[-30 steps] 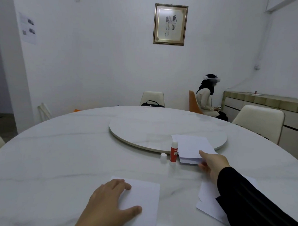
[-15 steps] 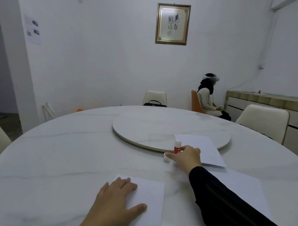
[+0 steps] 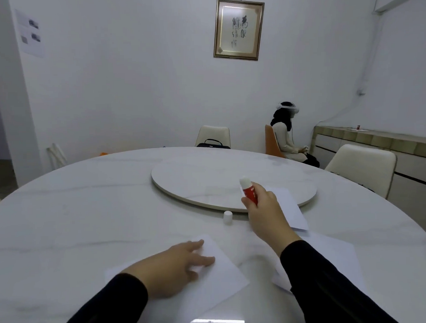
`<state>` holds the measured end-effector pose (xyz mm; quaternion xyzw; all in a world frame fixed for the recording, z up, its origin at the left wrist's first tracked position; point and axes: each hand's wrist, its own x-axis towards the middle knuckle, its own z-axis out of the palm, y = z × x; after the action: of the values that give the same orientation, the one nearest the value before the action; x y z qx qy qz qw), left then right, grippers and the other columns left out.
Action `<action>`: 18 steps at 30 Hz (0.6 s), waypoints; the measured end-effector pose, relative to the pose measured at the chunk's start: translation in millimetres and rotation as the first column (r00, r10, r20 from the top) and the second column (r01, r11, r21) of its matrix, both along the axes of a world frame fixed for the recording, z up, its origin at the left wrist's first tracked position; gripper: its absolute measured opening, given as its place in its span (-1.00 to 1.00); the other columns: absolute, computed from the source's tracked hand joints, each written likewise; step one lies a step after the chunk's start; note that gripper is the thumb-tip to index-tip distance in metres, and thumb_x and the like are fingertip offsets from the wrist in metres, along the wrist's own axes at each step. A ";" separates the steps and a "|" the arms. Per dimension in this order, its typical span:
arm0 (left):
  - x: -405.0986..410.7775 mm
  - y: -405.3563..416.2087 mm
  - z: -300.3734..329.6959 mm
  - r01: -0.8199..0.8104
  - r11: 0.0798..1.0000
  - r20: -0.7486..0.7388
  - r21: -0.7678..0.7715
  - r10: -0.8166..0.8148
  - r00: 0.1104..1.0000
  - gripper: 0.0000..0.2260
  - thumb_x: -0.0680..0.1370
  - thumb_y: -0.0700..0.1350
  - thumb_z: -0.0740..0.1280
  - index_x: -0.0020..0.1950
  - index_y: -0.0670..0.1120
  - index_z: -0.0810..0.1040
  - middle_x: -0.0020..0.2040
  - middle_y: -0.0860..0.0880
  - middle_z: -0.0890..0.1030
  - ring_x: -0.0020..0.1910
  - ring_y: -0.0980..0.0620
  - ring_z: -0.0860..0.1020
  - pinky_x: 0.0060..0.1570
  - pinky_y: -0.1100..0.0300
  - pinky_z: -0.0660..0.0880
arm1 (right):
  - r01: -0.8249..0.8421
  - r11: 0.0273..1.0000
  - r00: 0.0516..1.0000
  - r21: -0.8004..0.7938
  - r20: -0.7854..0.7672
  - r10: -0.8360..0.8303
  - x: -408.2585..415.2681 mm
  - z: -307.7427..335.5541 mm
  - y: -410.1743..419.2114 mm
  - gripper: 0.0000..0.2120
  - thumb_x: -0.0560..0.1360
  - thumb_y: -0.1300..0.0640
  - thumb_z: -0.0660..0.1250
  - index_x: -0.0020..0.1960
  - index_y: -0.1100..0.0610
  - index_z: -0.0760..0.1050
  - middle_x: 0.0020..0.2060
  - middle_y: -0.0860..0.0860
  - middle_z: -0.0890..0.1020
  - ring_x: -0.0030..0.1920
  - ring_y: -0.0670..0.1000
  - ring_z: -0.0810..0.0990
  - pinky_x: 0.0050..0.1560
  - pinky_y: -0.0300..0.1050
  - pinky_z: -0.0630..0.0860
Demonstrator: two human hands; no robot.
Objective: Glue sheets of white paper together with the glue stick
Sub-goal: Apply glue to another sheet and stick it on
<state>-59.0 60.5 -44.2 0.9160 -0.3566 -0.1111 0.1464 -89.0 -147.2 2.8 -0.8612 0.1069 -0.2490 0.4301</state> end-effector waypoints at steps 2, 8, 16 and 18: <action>0.6 -8.0 -7.5 -0.127 0.984 0.106 -0.125 0.141 0.984 -0.61 0.61 -0.10 0.11 0.42 0.17 0.31 0.52 0.09 0.19 0.50 0.07 0.14 0.45 0.18 0.10 | 0.028 0.999 1.000 0.044 0.012 -0.028 -11.8 -0.9 -0.4 -0.55 0.52 0.05 0.35 0.37 0.01 0.32 -0.07 -0.01 0.47 -0.15 -0.08 0.48 -0.13 -0.27 0.39; -7.0 -24.4 -13.1 -0.269 0.960 0.203 0.075 0.249 0.947 -0.51 0.59 0.13 0.06 0.46 -0.06 0.23 0.52 -0.07 0.18 0.51 -0.08 0.10 0.46 0.02 0.12 | -0.013 0.912 0.996 0.411 0.084 -0.024 -23.7 -24.9 11.8 -0.81 0.28 0.12 0.57 -0.18 0.15 0.65 -0.34 -0.11 0.65 -0.38 -0.19 0.51 -0.29 -0.29 0.38; -7.9 -27.2 -19.4 -0.128 0.991 0.168 -0.047 0.134 0.977 -0.56 0.64 -0.13 -0.08 0.53 0.06 0.08 0.57 0.10 0.03 0.55 0.08 -0.03 0.51 0.07 -0.12 | -0.149 0.936 0.987 0.318 0.099 0.123 -8.4 -37.7 29.4 -0.94 0.52 0.14 0.33 -0.08 0.12 0.48 -0.23 0.14 0.65 -0.40 -0.06 0.52 -0.33 -0.20 0.47; -9.3 -27.3 -19.4 -0.129 0.991 0.184 -0.028 0.132 0.974 -0.55 0.63 -0.13 -0.09 0.54 0.05 0.05 0.57 0.10 0.02 0.55 0.09 -0.04 0.51 0.06 -0.13 | -0.156 0.955 0.987 0.253 0.068 0.144 -4.0 -41.3 30.2 -0.97 0.52 0.15 0.31 -0.07 0.10 0.47 -0.17 0.16 0.65 -0.37 -0.09 0.52 -0.29 -0.22 0.46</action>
<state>-68.3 33.1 -63.6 0.9426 -0.3085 -0.0124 0.1270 -93.0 -117.0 -38.5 -0.7973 0.0620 -0.2208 0.5582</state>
